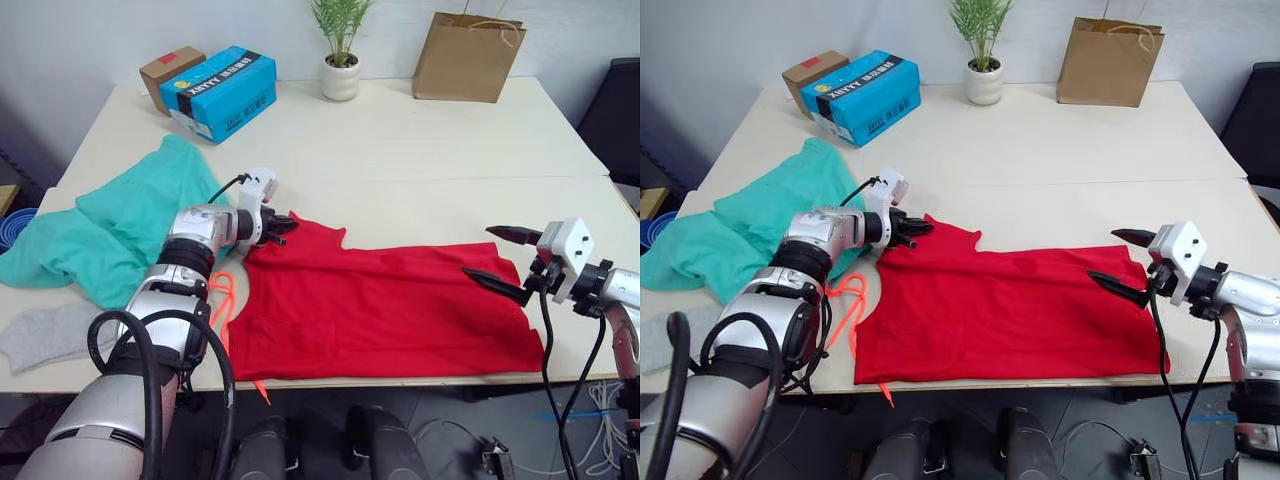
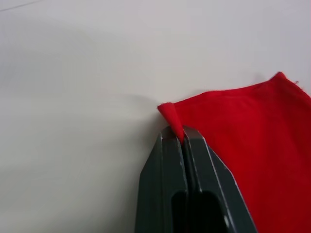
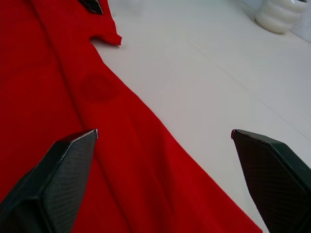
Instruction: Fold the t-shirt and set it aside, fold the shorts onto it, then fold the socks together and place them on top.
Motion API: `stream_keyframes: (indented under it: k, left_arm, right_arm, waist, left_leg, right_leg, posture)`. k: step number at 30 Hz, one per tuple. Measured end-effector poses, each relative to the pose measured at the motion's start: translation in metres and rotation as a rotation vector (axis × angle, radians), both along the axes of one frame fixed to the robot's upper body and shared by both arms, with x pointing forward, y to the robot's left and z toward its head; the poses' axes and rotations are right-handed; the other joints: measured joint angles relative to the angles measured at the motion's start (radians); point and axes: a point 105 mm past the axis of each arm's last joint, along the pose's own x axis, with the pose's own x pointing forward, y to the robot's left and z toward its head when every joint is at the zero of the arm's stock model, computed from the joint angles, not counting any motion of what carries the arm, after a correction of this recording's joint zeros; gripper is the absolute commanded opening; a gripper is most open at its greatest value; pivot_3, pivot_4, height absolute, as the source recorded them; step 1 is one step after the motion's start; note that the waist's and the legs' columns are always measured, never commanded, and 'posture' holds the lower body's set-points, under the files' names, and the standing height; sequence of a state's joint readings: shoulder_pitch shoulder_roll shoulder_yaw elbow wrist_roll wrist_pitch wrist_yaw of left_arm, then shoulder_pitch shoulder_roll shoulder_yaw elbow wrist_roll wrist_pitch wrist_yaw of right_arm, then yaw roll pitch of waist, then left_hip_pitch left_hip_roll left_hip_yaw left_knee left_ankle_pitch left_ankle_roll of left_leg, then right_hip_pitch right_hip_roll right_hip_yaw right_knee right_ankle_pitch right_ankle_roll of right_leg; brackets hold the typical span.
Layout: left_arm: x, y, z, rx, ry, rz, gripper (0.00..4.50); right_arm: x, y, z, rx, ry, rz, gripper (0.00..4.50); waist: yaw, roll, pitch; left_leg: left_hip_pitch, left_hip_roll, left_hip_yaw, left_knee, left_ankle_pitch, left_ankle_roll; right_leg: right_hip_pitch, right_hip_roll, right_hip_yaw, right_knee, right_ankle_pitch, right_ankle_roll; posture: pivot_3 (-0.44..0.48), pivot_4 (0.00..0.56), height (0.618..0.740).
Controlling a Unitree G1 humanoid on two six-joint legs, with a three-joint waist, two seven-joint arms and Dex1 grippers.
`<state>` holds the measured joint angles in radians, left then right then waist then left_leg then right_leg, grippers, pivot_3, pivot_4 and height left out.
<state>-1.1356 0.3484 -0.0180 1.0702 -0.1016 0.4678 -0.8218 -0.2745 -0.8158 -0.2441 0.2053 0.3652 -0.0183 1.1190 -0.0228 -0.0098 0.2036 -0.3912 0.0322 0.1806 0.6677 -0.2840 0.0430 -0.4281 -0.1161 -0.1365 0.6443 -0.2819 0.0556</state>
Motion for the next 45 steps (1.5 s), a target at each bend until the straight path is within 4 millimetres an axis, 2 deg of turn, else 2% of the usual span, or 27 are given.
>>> stream_keyframes:
  k: [3, 9, 16, 21, 27, 34, 39, 45]
  left_arm:
    - [-0.011, 0.002, 0.009, -0.043, -0.093, -0.118, 0.02]
    - [-0.05, 0.004, 0.033, -0.146, -0.339, -0.426, 0.02]
    - [-0.085, 0.018, 0.018, -0.038, -0.485, -0.615, 0.02]
    - [-0.102, 0.022, 0.015, 0.032, -0.561, -0.666, 0.02]
    - [-0.119, 0.032, 0.0, 0.039, -0.524, -0.668, 0.02]
    - [-0.131, 0.042, 0.017, -0.05, -0.48, -0.625, 0.02]
    - [-0.137, 0.048, 0.004, -0.052, -0.415, -0.605, 0.02]
    - [-0.142, 0.047, -0.011, 0.008, -0.437, -0.648, 0.02]
  right_arm:
    - [-0.003, 0.0, -0.003, 0.008, 0.011, -0.006, 4.5]
    - [-0.008, 0.0, -0.01, 0.015, 0.04, -0.021, 4.5]
    - [-0.013, 0.001, -0.015, 0.019, 0.064, -0.028, 4.5]
    - [-0.017, 0.001, -0.014, 0.028, 0.059, -0.036, 4.5]
    - [-0.019, -0.002, -0.016, 0.034, 0.07, -0.06, 4.5]
    - [-0.02, -0.003, -0.017, 0.035, 0.073, -0.064, 4.5]
    - [-0.021, -0.003, -0.019, 0.035, 0.078, -0.069, 4.5]
    - [-0.022, -0.004, -0.022, 0.036, 0.087, -0.075, 4.5]
  waist:
    - [-0.005, 0.0, 0.0]
    - [-0.004, 0.0, 0.0]
    - [-0.002, 0.0, 0.0]
    - [-0.002, 0.0, 0.0]
    - [-0.003, 0.0, 0.0]
    - [-0.003, 0.0, 0.0]
    - [-0.003, 0.0, 0.0]
    - [-0.003, 0.0, 0.0]
  left_leg:
    - [0.0, 0.001, 0.0, -0.001, 0.0, -0.001]
    - [0.0, 0.001, 0.0, 0.0, 0.0, -0.001]
    - [0.0, 0.001, 0.0, 0.0, 0.0, 0.0]
    - [0.0, 0.001, -0.001, 0.0, -0.001, 0.0]
    - [0.0, 0.001, -0.001, 0.0, -0.001, 0.0]
    - [0.001, 0.001, -0.001, 0.0, -0.001, 0.0]
    - [0.0, 0.001, -0.001, -0.001, -0.001, 0.0]
    - [0.0, 0.001, -0.001, -0.001, -0.001, 0.0]
  right_leg:
    - [0.0, 0.0, 0.0, 0.0, 0.0, 0.0]
    - [0.0, 0.0, 0.0, 0.0, 0.0, -0.001]
    - [0.0, 0.0, 0.0, 0.0, 0.0, -0.001]
    - [0.001, -0.001, 0.0, 0.0, 0.0, -0.001]
    - [0.001, 0.0, 0.0, 0.0, 0.0, -0.001]
    - [0.001, 0.0, 0.0, -0.001, 0.0, -0.001]
    - [0.001, 0.0, 0.0, -0.001, 0.0, -0.001]
    - [0.001, -0.001, 0.0, -0.001, 0.0, -0.001]
  posture:
    - [0.0, 0.15, 0.74]
    - [0.0, 0.15, 0.74]
    - [0.0, 0.15, 0.74]
    - [0.0, 0.15, 0.74]
    - [0.0, 0.15, 0.74]
    - [0.0, 0.15, 0.74]
    - [0.0, 0.15, 0.74]
    - [0.0, 0.15, 0.74]
